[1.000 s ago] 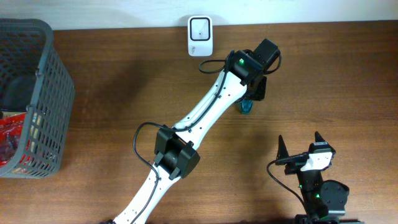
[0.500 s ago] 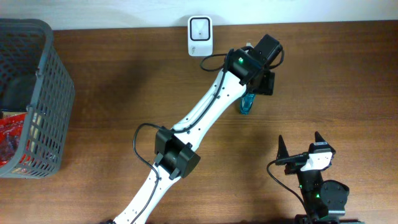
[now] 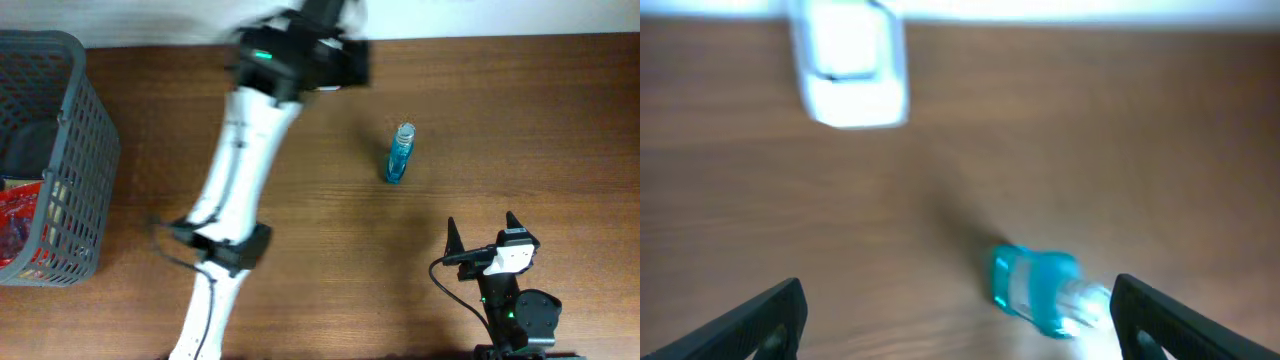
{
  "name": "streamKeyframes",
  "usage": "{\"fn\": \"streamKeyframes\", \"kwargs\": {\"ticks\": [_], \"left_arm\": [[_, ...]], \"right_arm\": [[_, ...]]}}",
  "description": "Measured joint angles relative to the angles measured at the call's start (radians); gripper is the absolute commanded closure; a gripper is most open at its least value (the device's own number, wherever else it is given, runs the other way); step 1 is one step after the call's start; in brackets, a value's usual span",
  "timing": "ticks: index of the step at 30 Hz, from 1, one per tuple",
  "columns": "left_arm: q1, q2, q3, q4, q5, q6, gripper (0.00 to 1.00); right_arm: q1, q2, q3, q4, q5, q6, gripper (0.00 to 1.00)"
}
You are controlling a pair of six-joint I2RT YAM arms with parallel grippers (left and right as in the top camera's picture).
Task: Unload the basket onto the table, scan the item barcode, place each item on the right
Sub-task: 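Release the bottle and move the left gripper back into the basket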
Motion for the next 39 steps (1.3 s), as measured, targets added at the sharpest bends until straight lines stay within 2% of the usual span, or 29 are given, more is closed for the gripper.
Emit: {"fn": "streamKeyframes", "kwargs": {"ticks": [8,14,19,22,26,35,37,39], "left_arm": [[0.515,-0.263,0.007,-0.098,-0.006,0.011,0.01],[0.922,-0.28,-0.022,-0.086,-0.004,-0.008,0.01],[1.109,-0.28,-0.122,-0.079,-0.012,-0.04,0.01],[1.164,-0.28,-0.26,-0.075,-0.066,-0.047,0.01],[1.168,-0.279,-0.493,-0.032,-0.175,-0.031,0.01],[1.167,-0.275,-1.026,0.227,-0.311,0.172,0.0],[1.167,-0.275,-1.083,0.277,-0.322,0.214,0.11],[1.167,-0.275,-1.121,0.313,-0.328,0.258,0.14]], "right_arm": [[0.0,0.0,0.0,0.0,0.0,0.0,0.02],[0.0,0.0,0.0,0.0,0.0,0.0,0.02],[0.0,0.0,0.0,0.0,0.0,0.0,0.01],[0.0,0.0,0.0,0.0,0.0,-0.001,0.02],[0.0,0.0,0.0,0.0,0.0,0.0,0.02],[0.0,0.0,0.0,0.0,0.0,0.0,0.02],[0.0,0.0,0.0,0.0,0.0,0.0,0.02],[0.0,0.0,0.0,0.0,0.0,0.0,0.02]]}}
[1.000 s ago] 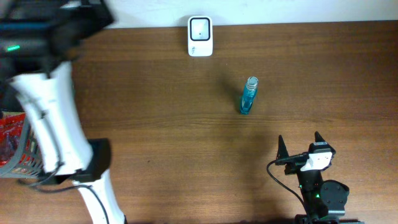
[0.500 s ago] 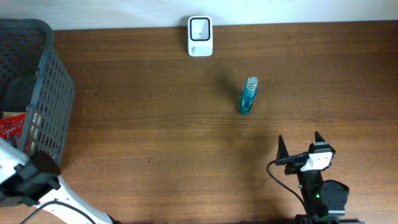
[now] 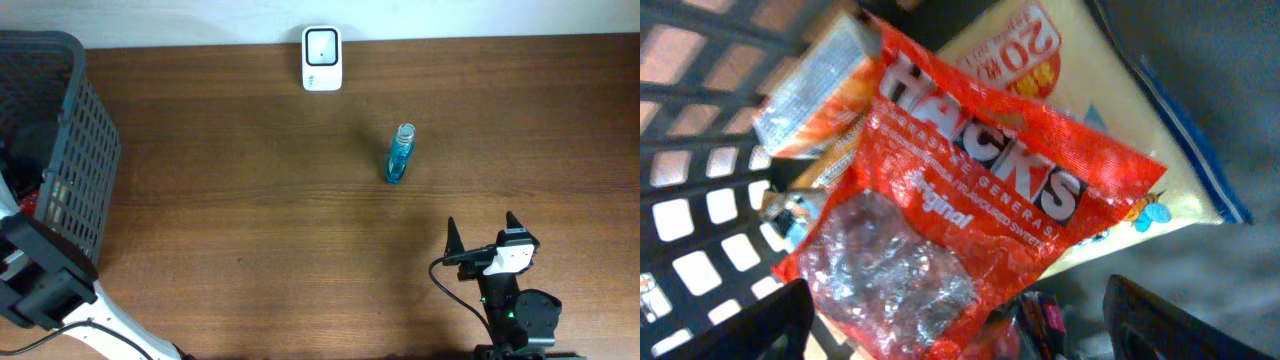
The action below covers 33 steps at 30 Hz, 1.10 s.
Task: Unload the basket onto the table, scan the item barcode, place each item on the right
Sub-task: 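Release the bottle and move the left gripper back into the basket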
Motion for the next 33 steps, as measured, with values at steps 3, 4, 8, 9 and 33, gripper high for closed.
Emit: {"fn": "streamKeyframes", "kwargs": {"ticks": [3,4,8,9,33], "left_arm": [[0.0,0.0,-0.039,0.029,-0.006,0.023,0.14],[0.0,0.0,-0.051,0.04,-0.006,0.029,0.14],[0.0,0.0,-0.099,0.05,-0.006,0.041,0.14],[0.0,0.0,-0.114,0.051,-0.006,0.049,0.14],[0.027,-0.005,-0.177,0.152,-0.116,0.107,1.0]], "right_arm": [[0.0,0.0,0.0,0.0,0.0,0.0,0.02],[0.0,0.0,0.0,0.0,0.0,0.0,0.02],[0.0,0.0,0.0,0.0,0.0,0.0,0.02],[0.0,0.0,0.0,0.0,0.0,0.0,0.02],[0.0,0.0,0.0,0.0,0.0,0.001,0.02]]}}
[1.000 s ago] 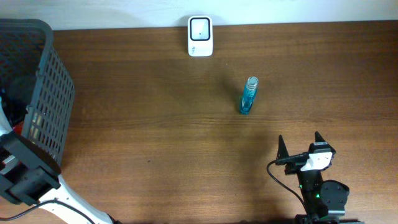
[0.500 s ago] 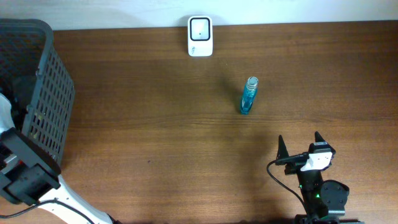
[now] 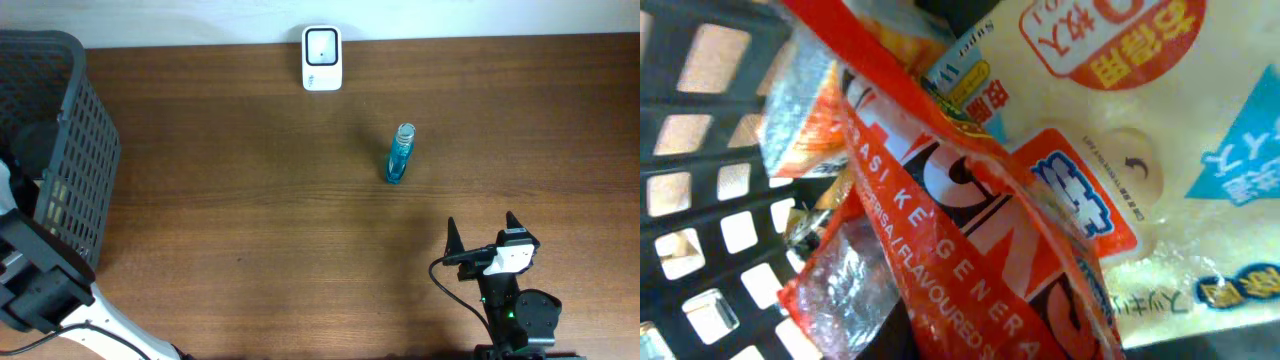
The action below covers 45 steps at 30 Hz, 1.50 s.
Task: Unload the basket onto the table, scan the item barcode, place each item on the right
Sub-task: 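Release the bottle and move the left gripper back into the basket, then grasp the red snack bag with the left gripper and carry it forward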
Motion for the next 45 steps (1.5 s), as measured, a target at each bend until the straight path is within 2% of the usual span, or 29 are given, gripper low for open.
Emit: {"fn": "streamKeyframes", "kwargs": {"ticks": [5,9,12,16,19,20,22,25,28,31,37,45], "left_arm": [[-0.002,-0.021,0.177,-0.027,0.114,0.0,1.0],[-0.009,-0.18,0.4,-0.018,0.273,-0.016,1.0],[-0.01,-0.274,0.522,-0.006,0.397,-0.111,1.0],[-0.023,-0.412,0.612,0.044,0.636,-0.314,1.0],[-0.111,-0.457,0.618,0.115,0.855,-0.388,1.0],[-0.2,-0.455,0.617,0.109,0.954,-0.414,1.0],[-0.326,-0.441,0.616,0.058,1.019,-0.427,1.0],[-0.533,-0.399,0.614,-0.048,1.03,-0.406,1.0],[-0.71,-0.326,0.613,-0.2,0.916,-0.366,1.0],[-0.827,-0.22,0.613,-0.28,0.843,-0.264,1.0],[-0.94,0.023,0.611,-0.316,0.794,-0.178,1.0],[-1.005,0.32,0.61,-0.334,0.747,-0.194,1.0]], "right_arm": [[0.0,0.0,0.0,0.0,0.0,-0.001,0.02],[0.0,0.0,0.0,0.0,0.0,-0.001,0.02],[0.0,0.0,0.0,0.0,0.0,0.0,0.02],[0.0,0.0,0.0,0.0,0.0,0.0,0.02],[0.0,0.0,0.0,0.0,0.0,-0.001,0.02],[0.0,0.0,0.0,0.0,0.0,0.0,0.02],[0.0,0.0,0.0,0.0,0.0,-0.001,0.02],[0.0,0.0,0.0,0.0,0.0,0.0,0.02],[0.0,0.0,0.0,0.0,0.0,0.0,0.02],[0.0,0.0,0.0,0.0,0.0,-0.001,0.02],[0.0,0.0,0.0,0.0,0.0,-0.001,0.02],[0.0,0.0,0.0,0.0,0.0,-0.001,0.02]]}}
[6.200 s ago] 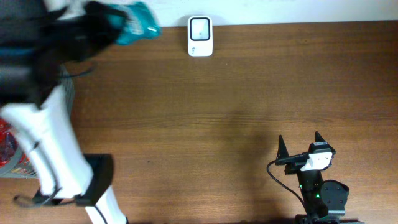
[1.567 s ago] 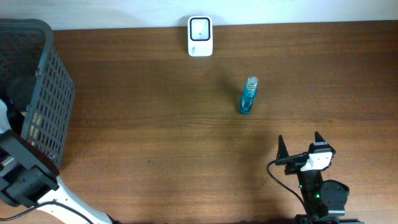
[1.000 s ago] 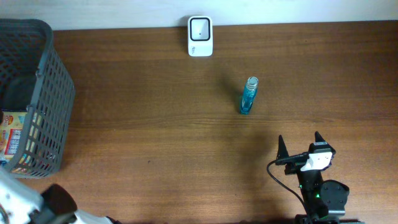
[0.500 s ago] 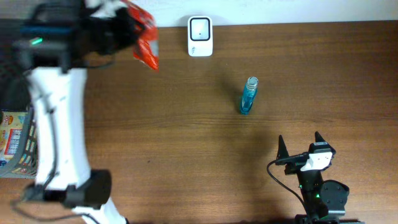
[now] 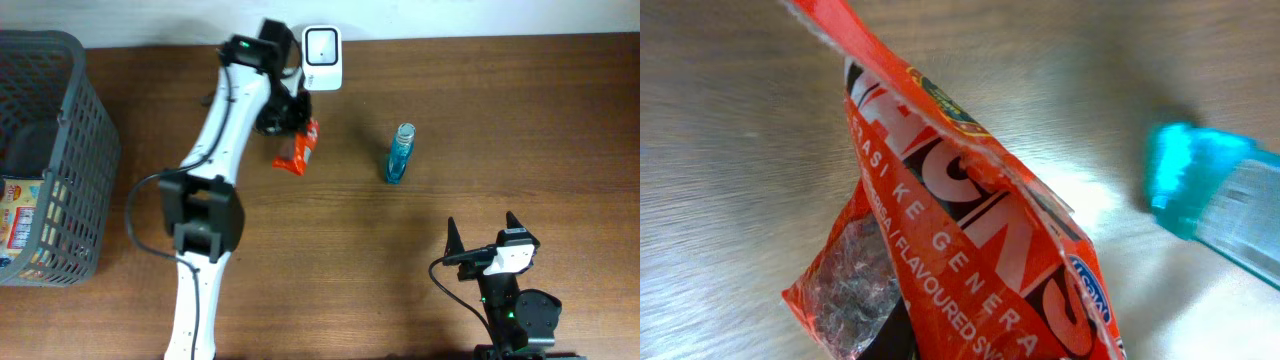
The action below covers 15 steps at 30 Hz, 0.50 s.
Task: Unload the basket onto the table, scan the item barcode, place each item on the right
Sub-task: 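Grasp the red snack bag with the left gripper and carry it forward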
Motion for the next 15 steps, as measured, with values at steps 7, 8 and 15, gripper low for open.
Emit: {"fn": "streamKeyframes", "kwargs": {"ticks": [7,8,15], "left_arm": [[-0.09,0.082,-0.001,0.02,-0.074,-0.045,0.32],[-0.099,0.082,-0.001,0.025,-0.081,-0.047,0.26],[-0.082,0.097,0.235,-0.111,-0.087,-0.051,0.64]], "right_arm": [[0.0,0.0,0.0,0.0,0.0,0.0,0.02],[0.0,0.0,0.0,0.0,0.0,0.0,0.02],[0.0,0.0,0.0,0.0,0.0,0.001,0.02]]}}
